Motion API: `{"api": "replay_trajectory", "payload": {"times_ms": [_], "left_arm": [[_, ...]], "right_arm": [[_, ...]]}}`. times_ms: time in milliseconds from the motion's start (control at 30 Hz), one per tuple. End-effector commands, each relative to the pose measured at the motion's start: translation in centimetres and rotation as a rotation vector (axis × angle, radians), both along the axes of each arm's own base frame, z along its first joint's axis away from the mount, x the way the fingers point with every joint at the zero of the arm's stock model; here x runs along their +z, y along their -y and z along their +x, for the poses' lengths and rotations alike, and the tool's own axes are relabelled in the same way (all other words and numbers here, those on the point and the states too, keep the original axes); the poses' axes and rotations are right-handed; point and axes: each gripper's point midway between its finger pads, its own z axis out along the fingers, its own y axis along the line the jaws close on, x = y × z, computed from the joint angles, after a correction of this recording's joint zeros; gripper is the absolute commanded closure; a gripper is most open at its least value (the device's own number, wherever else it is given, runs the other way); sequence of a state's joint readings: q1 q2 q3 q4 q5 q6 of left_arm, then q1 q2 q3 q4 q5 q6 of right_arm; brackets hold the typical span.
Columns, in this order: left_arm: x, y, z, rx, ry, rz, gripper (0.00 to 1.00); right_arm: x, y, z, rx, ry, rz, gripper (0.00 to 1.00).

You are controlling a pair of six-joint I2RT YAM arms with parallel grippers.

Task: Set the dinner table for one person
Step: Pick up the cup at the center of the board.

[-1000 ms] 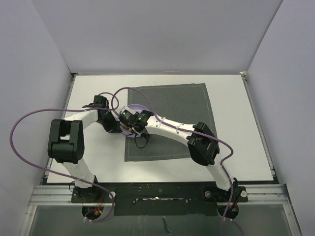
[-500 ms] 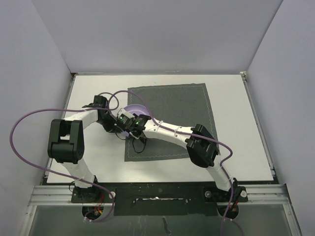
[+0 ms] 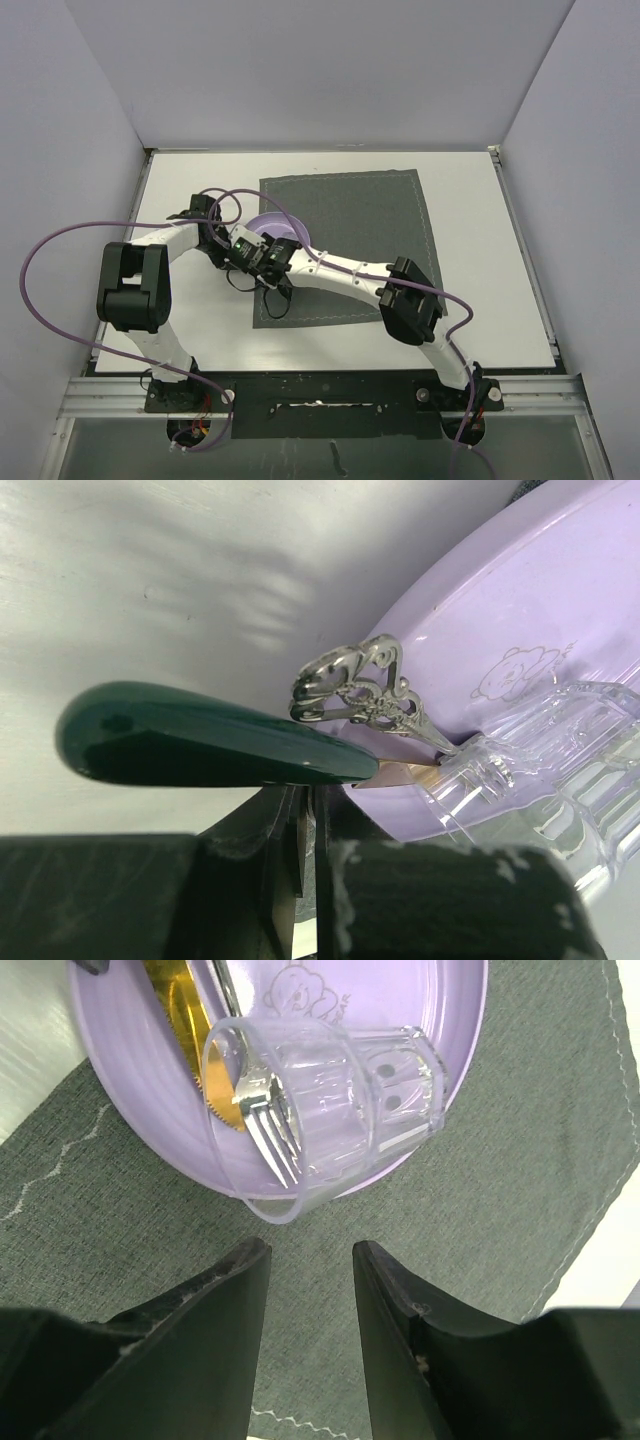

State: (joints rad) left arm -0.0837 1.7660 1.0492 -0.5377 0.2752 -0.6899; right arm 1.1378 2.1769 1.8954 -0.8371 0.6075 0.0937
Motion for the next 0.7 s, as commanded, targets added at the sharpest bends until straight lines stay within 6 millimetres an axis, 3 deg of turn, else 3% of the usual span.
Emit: {"api": "replay_trajectory", "payload": {"times_ms": [0,300,667], "left_arm": [[0.3,-0.3,0.6,-0.025,0.038,0.010,1.00],[0.2,-0.5,0.7,-0.026,0.035,0.016,1.00],[-0.1,-0.6,0.7,-0.026,0.027,0.015,1.00]], "right_arm": [[3.8,-0.9,2.1,-0.022,0.094,0.084,0.60],[2.5,-1.8,2.7,-0.010,0.066,0.117,0.60],[2.3,-3.0,1.6,0.017,0.034,0.156,0.60]]}}
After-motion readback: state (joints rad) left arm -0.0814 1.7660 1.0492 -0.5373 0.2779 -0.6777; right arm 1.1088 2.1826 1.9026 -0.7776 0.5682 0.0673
